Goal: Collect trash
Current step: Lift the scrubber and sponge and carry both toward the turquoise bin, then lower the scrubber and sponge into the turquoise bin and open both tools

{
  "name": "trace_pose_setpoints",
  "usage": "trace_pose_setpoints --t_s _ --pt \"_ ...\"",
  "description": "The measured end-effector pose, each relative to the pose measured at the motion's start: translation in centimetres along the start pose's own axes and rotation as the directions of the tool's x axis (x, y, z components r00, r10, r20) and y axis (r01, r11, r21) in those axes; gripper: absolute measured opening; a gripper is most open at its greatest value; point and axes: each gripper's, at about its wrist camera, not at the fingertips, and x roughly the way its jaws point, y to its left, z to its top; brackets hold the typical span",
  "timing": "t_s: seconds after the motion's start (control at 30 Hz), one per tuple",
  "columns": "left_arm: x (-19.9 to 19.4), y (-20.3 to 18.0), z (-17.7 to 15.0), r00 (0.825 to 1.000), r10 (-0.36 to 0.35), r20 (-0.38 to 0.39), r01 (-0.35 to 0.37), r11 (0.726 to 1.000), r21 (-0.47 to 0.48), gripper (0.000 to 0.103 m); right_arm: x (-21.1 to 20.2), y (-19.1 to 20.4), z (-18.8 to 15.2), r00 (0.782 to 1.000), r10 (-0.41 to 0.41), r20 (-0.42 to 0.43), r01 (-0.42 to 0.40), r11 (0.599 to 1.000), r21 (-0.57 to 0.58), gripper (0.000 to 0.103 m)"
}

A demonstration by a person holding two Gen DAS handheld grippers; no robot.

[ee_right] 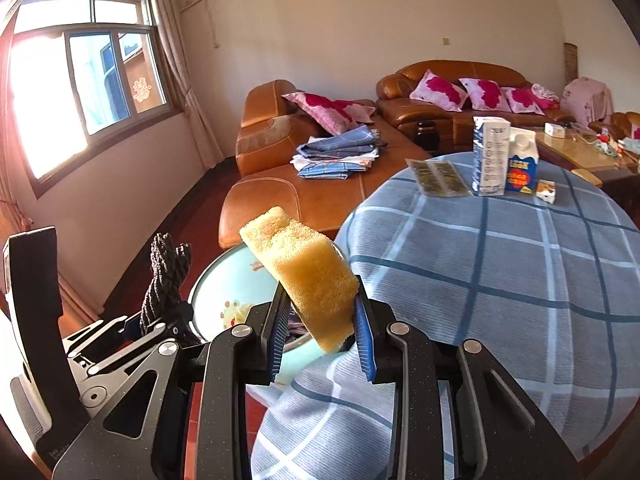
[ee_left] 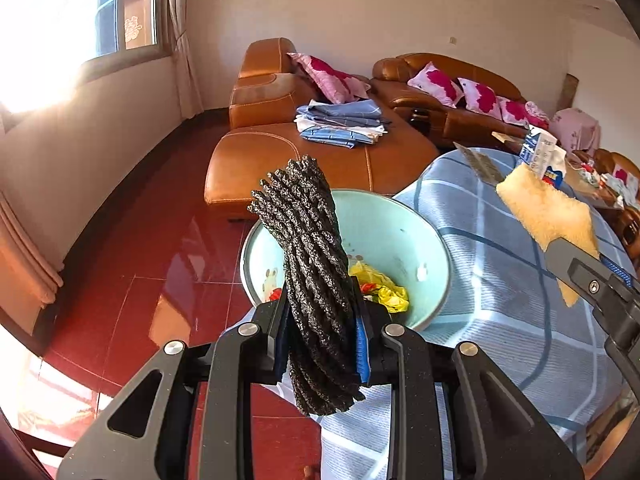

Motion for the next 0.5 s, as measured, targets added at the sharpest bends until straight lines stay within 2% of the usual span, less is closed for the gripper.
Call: trace_pose_setpoints --t_s 0.5 --pt "4.1 0.1 0.8 0.998 0.021 -0.054 -0.021 1.000 -0.002 0.025 4.4 0.6 0.4 0.999 0.003 -0.046 -0.004 1.000 -0.004 0.031"
